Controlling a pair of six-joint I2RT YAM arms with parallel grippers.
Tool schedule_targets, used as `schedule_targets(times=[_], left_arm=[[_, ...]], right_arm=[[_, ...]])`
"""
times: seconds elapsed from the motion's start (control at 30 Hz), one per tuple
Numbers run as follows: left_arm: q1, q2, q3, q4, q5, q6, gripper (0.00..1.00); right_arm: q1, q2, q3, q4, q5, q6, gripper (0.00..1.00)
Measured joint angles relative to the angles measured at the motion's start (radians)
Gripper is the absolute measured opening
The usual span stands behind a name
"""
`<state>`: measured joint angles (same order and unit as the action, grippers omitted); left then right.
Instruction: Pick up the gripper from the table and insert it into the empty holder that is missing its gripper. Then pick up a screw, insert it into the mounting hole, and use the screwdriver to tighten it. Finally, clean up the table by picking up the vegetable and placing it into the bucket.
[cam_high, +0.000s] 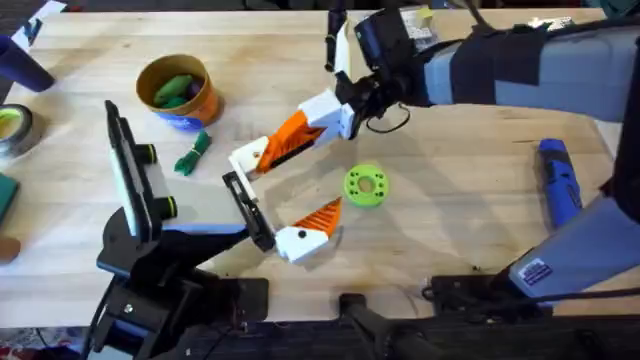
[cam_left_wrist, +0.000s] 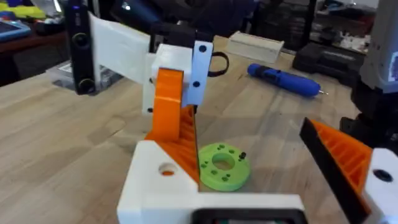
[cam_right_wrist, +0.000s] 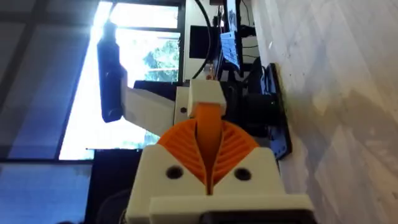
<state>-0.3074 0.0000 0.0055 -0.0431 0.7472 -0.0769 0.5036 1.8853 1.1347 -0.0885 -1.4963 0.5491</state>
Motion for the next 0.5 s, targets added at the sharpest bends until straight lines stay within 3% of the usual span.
schedule_targets(times=[0.1,0.5], left_arm=[[0.000,0.000,0.000,-0.002,0.018,0.000,0.990],[0.002,0.000,0.000,-0.012,0.020,-0.009,0.990]], right_arm=[[0.037,0.000,0.000,0.004,0.007,-0.001,0.009],[0.032,0.000,0.000,-0.001,0.037,0.015,0.009]])
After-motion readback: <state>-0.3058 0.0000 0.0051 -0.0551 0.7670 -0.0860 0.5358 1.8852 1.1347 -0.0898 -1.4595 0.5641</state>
